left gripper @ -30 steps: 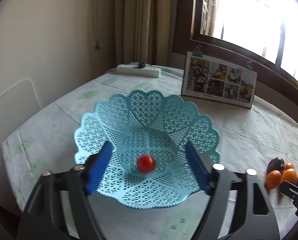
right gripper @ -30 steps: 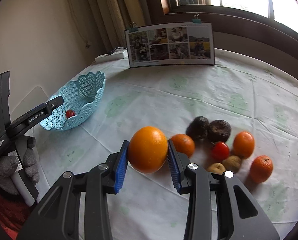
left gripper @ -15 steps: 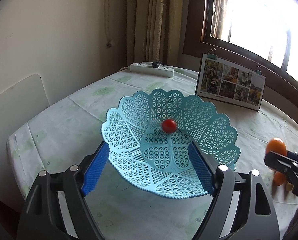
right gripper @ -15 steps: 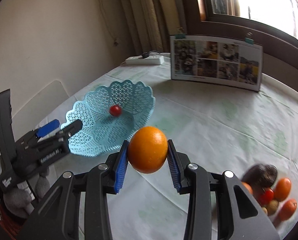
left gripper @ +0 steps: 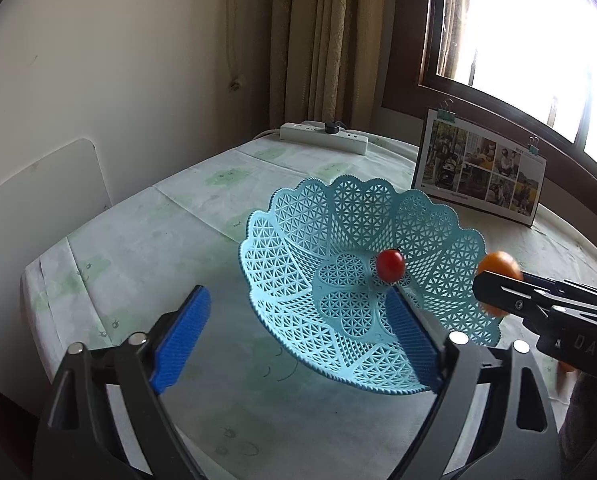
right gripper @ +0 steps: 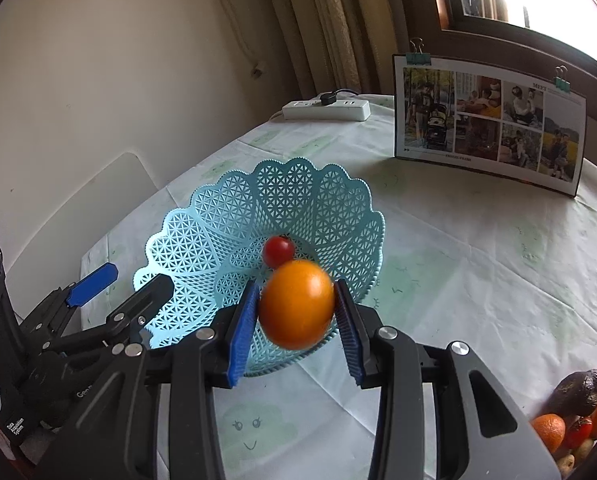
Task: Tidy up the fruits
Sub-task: 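Lower the orange into the basket and open the right tool, then return both tools to the fruit while the right tool grasps a tangerine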
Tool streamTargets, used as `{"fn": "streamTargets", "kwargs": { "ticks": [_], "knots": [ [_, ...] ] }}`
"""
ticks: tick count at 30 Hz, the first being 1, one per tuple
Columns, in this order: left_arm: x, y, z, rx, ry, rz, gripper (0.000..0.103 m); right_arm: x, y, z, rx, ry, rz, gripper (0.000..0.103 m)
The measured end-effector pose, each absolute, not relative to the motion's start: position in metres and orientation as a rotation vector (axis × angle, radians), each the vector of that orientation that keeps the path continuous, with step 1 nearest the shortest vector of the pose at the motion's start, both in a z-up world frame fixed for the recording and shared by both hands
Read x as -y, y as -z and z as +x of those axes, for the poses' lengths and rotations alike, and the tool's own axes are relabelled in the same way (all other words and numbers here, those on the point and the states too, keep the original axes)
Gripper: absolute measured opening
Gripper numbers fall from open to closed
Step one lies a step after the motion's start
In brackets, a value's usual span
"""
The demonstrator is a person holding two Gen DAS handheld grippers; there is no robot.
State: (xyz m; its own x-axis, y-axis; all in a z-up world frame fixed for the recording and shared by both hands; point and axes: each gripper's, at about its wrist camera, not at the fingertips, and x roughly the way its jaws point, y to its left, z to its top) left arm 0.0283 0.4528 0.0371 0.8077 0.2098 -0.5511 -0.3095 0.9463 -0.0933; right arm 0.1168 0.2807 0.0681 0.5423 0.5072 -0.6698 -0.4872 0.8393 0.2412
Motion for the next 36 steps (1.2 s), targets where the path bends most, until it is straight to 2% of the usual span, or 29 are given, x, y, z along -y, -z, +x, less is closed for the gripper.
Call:
{"fn": "streamTargets", "kwargs": {
  "ticks": [10,14,24,27,36],
  "knots": [
    [-0.444,-0.04,0.031,-0.57,-0.268,-0.167,0.093,-0.261,-0.071,0.108,-0.795,-0.571,0.059,0.039],
    [-0.439,-0.043,0.031,-0.569,-0.264,-0.159,0.093,-0.25,-0.071,0.102,-0.787,-0.555,0.078,0.05],
    [-0.411,-0.05,0.031,-0.564,-0.222,-0.112,0.096,-0.205,-0.07,0.092,-0.77,-0.48,0.15,0.054],
    [-0.401,-0.052,0.031,-0.566,-0.205,-0.096,0.097,-0.186,-0.069,0.09,-0.758,-0.448,0.175,0.059],
    [-0.37,-0.055,0.035,-0.573,-0.161,-0.054,0.098,-0.111,-0.066,0.077,-0.733,-0.297,0.231,0.06]
  ]
}}
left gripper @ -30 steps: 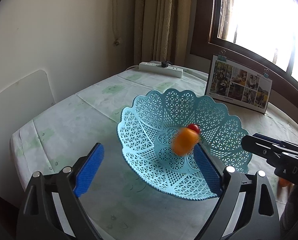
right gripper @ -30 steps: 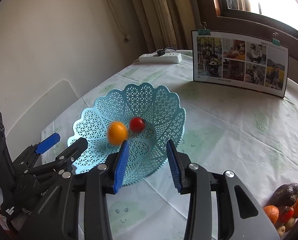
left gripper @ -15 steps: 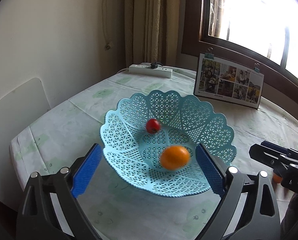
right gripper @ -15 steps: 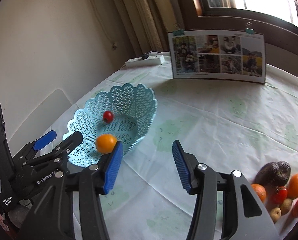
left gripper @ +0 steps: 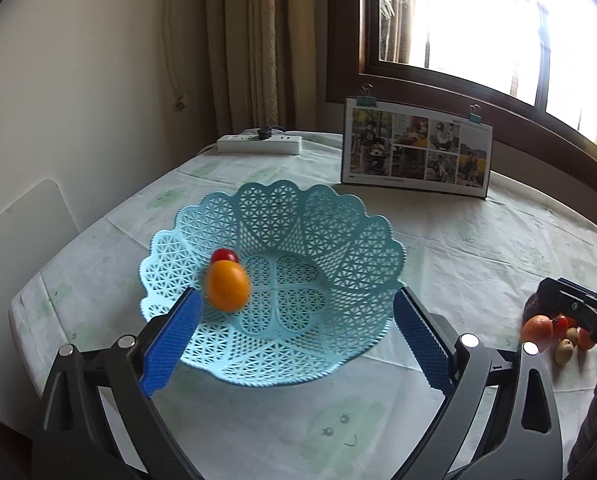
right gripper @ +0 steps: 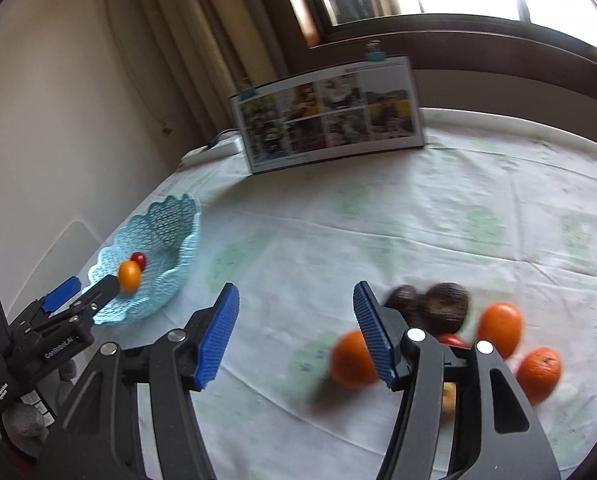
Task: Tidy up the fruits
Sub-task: 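Return both tools to the fruit while the right tool grasps a tangerine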
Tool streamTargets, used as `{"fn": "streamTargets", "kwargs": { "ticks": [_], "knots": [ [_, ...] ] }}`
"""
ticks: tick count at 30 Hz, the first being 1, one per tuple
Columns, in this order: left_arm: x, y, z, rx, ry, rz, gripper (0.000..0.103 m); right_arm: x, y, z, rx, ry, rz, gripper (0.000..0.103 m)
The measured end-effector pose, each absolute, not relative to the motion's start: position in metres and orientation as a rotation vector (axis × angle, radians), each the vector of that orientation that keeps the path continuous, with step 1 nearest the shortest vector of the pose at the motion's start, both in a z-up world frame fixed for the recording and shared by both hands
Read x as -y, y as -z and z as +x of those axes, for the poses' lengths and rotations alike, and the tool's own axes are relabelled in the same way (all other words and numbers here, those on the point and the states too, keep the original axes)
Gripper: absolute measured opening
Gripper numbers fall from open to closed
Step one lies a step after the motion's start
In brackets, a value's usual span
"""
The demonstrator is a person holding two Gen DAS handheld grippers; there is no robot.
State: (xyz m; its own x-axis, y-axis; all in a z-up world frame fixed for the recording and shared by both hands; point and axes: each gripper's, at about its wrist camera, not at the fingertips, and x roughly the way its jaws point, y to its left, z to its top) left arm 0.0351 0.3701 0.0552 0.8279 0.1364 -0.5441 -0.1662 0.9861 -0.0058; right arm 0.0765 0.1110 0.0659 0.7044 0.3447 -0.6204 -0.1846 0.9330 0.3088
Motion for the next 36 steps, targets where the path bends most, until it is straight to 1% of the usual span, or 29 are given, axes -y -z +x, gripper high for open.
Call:
{"fn": "streamTargets", "kwargs": {
  "ticks": [8,15,29,31,32,33,36],
  "knots": [
    [-0.335,-0.055,0.043,-0.581,-0.106,-0.007,0.098,-0.048,-0.061,0.059,-0.712,-0.164,0.247,0.06],
    [-0.303,-0.055,0.047,-0.588,-0.059,0.037,0.098,-0.004,-0.05,0.049,-0.739,-0.082,0.261,0.06],
    [-0.258,-0.049,0.051,-0.616,0.019,0.089,0.098,0.02,-0.021,0.043,-0.824,-0.068,0.28,0.06],
    [-0.253,-0.048,0.051,-0.62,0.027,0.096,0.098,0.019,-0.019,0.044,-0.83,-0.073,0.279,0.059],
    [-0.25,-0.047,0.051,-0.622,0.033,0.102,0.098,0.019,-0.017,0.044,-0.838,-0.076,0.284,0.056],
    [-0.248,-0.046,0.052,-0.625,0.037,0.105,0.098,0.019,-0.015,0.045,-0.846,-0.082,0.286,0.05],
    [-0.241,-0.043,0.054,-0.634,0.047,0.115,0.098,0.016,-0.012,0.046,-0.855,-0.091,0.275,0.049]
  ]
}}
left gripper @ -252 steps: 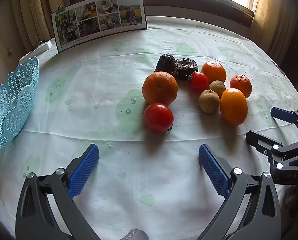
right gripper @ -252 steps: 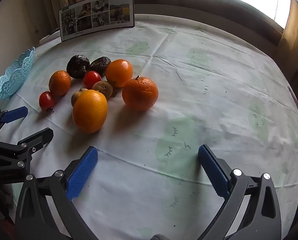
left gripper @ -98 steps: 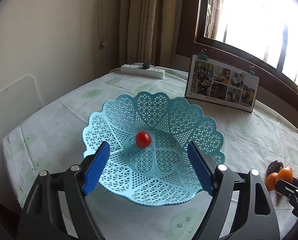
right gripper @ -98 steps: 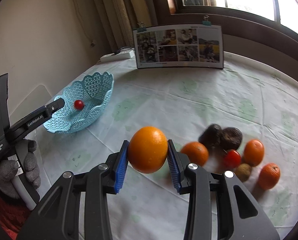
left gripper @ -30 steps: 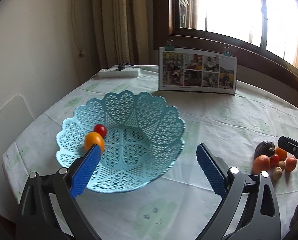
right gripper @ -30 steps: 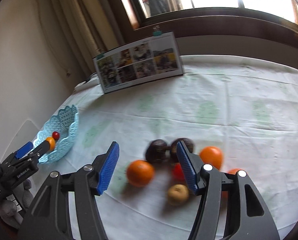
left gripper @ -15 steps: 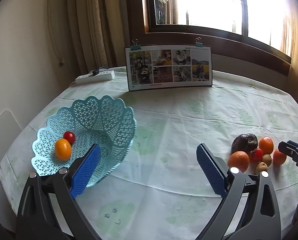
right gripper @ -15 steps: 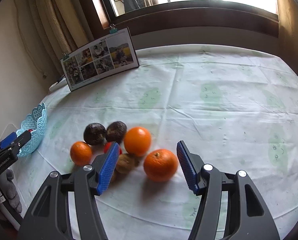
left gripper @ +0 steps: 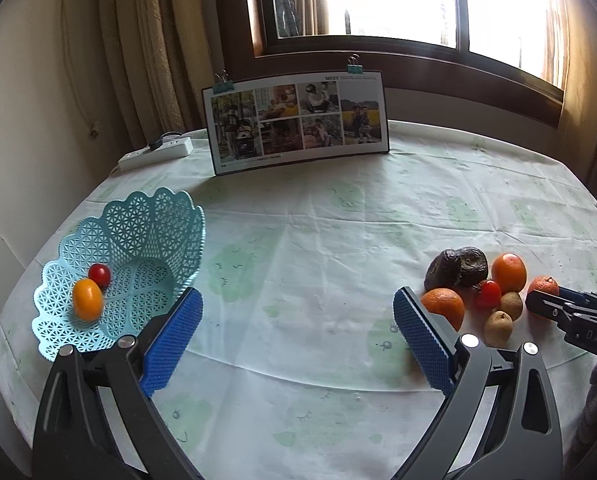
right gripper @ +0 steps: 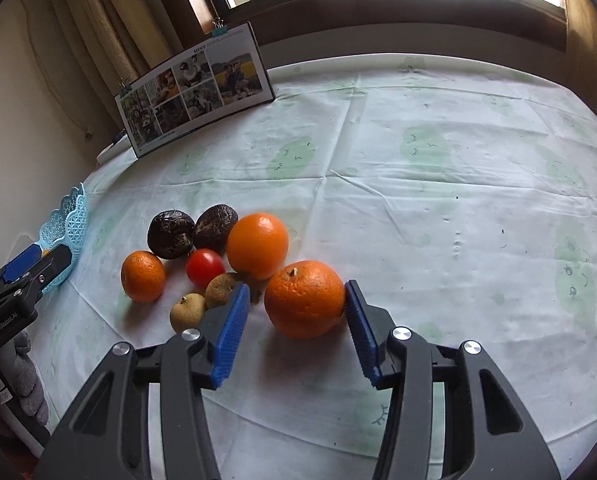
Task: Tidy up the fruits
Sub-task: 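Return both tools to the fruit while the right tool grasps a tangerine, then grasp the large orange with the left tool while the right tool holds the tangerine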
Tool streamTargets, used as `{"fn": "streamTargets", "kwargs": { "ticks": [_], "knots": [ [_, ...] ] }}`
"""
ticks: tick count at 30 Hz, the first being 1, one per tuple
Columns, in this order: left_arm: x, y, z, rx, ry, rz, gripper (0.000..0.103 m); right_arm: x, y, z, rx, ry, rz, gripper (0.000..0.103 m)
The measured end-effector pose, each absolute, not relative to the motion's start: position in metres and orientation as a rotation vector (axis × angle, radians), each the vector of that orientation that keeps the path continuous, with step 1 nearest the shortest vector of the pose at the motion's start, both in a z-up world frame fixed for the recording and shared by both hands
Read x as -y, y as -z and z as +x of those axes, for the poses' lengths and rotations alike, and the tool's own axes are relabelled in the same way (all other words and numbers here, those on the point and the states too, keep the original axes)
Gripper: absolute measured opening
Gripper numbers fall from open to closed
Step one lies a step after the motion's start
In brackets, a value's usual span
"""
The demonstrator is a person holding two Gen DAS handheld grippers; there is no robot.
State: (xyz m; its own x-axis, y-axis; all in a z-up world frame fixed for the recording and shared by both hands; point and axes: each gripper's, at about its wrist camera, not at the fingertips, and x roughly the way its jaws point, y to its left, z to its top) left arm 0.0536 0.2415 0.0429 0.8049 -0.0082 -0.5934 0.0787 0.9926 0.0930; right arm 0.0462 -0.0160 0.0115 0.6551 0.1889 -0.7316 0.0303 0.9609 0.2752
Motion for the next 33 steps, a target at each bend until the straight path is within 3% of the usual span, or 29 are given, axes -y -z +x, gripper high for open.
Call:
{"fn": "streamTargets", "kwargs": {
  "ticks": [6,23,31,33],
  "knots": [
    [-0.23,-0.038,0.056,-0.65,0.069,0.129,0.098,0.017,-0.011,0.046,-0.854,-0.09,0.285,0.04],
    [-0.19,-0.022,0.059,-0.706,0.2,0.165,0.097,0.024,-0.02,0.039,-0.794,-0.075,0.303,0.04],
    [-0.173,-0.008,0.07,-0.767,0.29,0.161,0.073,0.026,-0.021,0.038,-0.788,-0.077,0.319,0.04],
    [-0.171,-0.005,0.074,-0.787,0.312,0.147,0.061,0.026,-0.02,0.038,-0.789,-0.08,0.318,0.04]
  ]
}}
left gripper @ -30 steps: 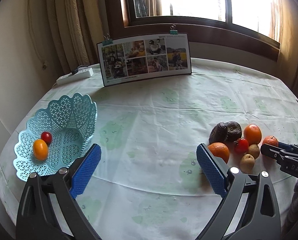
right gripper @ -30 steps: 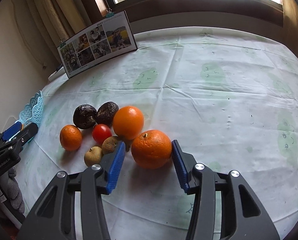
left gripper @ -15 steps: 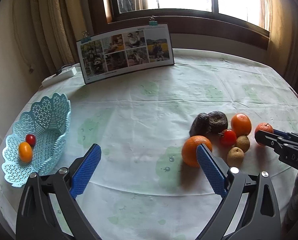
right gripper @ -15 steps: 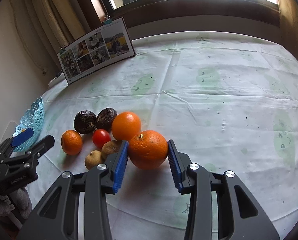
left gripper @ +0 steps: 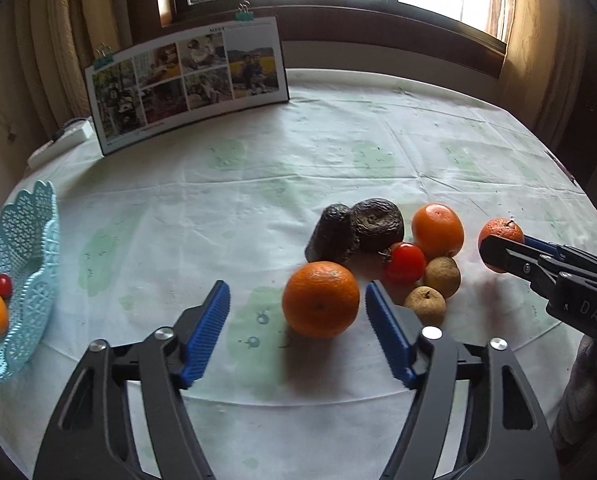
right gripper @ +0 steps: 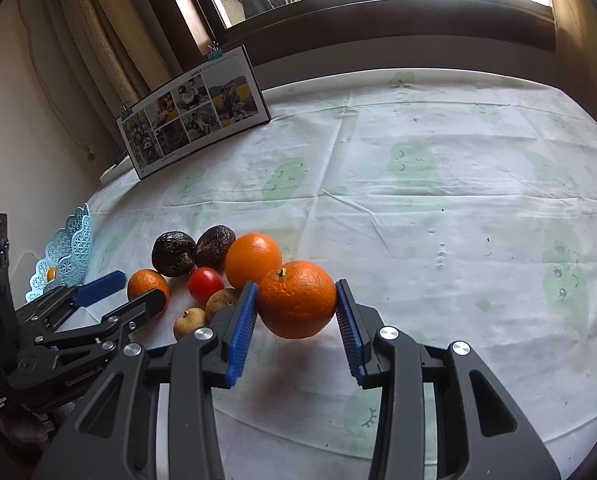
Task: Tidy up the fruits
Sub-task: 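Grasp the large orange with the left tool while the right tool holds the tangerine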
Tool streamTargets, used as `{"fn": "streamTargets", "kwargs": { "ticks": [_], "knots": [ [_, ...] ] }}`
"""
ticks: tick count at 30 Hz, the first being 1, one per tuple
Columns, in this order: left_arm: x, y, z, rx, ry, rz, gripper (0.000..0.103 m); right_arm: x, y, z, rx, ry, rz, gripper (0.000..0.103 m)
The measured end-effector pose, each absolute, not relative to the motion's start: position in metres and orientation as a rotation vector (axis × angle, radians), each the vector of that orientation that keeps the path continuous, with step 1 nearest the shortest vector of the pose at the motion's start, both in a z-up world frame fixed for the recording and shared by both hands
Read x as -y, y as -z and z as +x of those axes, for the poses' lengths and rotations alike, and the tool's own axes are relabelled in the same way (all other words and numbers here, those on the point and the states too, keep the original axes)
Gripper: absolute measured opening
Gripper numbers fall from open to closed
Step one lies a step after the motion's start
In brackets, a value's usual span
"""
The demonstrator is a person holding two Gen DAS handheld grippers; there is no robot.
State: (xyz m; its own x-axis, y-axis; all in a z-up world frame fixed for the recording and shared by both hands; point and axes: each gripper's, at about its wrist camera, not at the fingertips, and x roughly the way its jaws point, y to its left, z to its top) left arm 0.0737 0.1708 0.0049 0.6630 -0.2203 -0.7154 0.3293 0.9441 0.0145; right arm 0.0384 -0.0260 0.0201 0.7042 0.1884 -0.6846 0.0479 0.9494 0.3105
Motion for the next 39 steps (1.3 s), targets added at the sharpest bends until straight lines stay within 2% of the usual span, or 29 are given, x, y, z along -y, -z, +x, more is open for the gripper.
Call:
{"fn": "streamTargets", "kwargs": {
  "ticks": [6,22,39],
  "knots": [
    [-0.17,0.002,0.078,-0.809,0.365,0.107,0.041,0.026,-0.02,0.038,-0.787,-0.084,0.321,0.04],
    [-0.185,-0.018,0.059,-0.715,0.318,0.122,0.04,0.023,-0.024,0.036,-0.763,-0.072,0.313,0.04],
    [-0.275,-0.053,0.057,-0.582,0.073,0.022,0.04,-0.003,-0.044,0.038,-0.734,-0.093,0.279,0.04]
  ]
}}
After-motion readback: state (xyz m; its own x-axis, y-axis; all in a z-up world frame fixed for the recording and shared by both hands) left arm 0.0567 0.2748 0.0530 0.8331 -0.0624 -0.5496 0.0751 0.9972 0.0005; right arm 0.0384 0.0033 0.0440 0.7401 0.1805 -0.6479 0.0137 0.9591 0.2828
